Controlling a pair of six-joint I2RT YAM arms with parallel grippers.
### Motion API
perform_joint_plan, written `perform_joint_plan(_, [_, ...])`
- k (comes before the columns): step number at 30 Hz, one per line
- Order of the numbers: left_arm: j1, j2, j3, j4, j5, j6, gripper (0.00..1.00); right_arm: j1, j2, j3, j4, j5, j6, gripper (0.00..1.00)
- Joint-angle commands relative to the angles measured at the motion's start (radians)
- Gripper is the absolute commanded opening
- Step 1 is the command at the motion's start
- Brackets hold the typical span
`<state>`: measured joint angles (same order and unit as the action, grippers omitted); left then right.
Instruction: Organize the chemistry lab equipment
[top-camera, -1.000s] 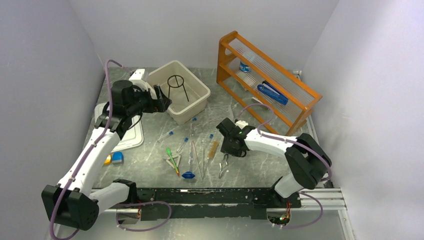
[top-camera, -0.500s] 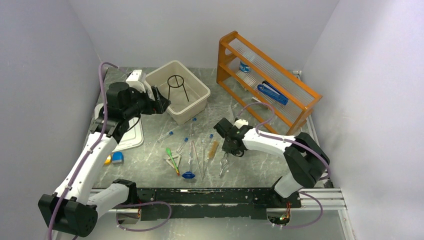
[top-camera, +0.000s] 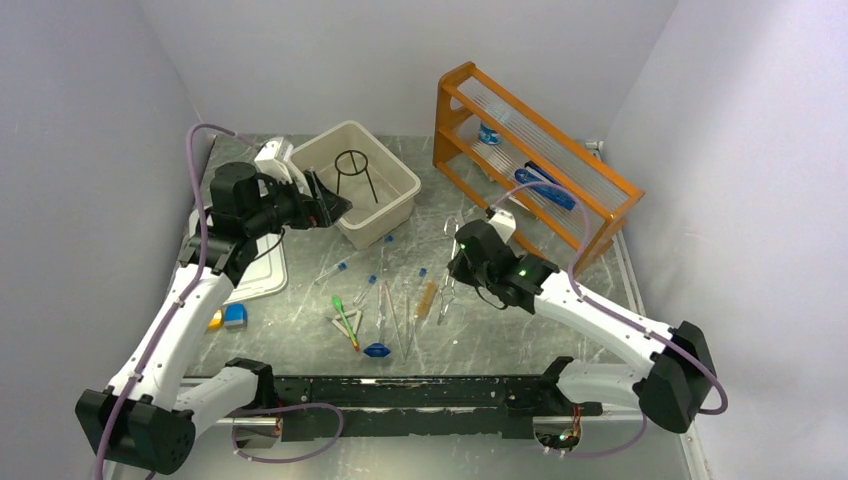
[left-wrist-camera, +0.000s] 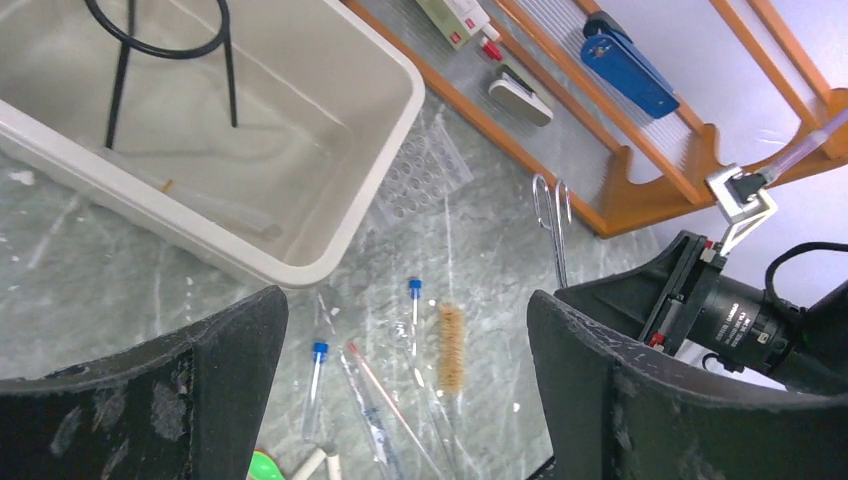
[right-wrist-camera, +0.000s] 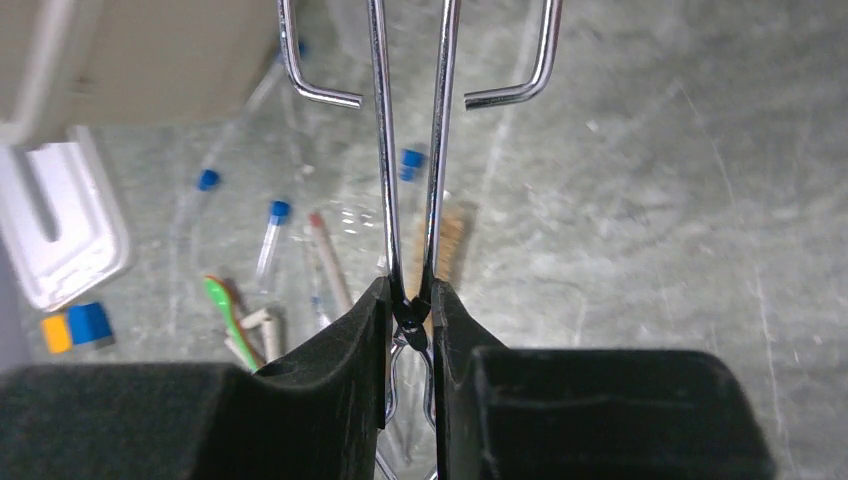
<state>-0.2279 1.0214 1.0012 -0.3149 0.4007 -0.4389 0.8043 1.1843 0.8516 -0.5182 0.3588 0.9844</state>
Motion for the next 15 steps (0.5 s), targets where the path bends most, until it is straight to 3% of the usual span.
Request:
perform_joint_plan(1, [0.004,0.003,0.062,0.022,0.039,-0.069,0.93,0.001,-0.03,0.087,0.204,-0.012,-0.185,0.0])
perform_joint_plan(9, [0.004,-0.104,0.137,-0.1,-0.368,-0.035,0.92,0.001,0.157,0.347,0.481,-0.143,-0.513,0.0])
perform_joint_plan(15, [0.004,-0.143,0.187,-0.159,-0.453,-0.019,0.92,0.001,0.364,0.539,0.616,-0.212,-0.711,0.0])
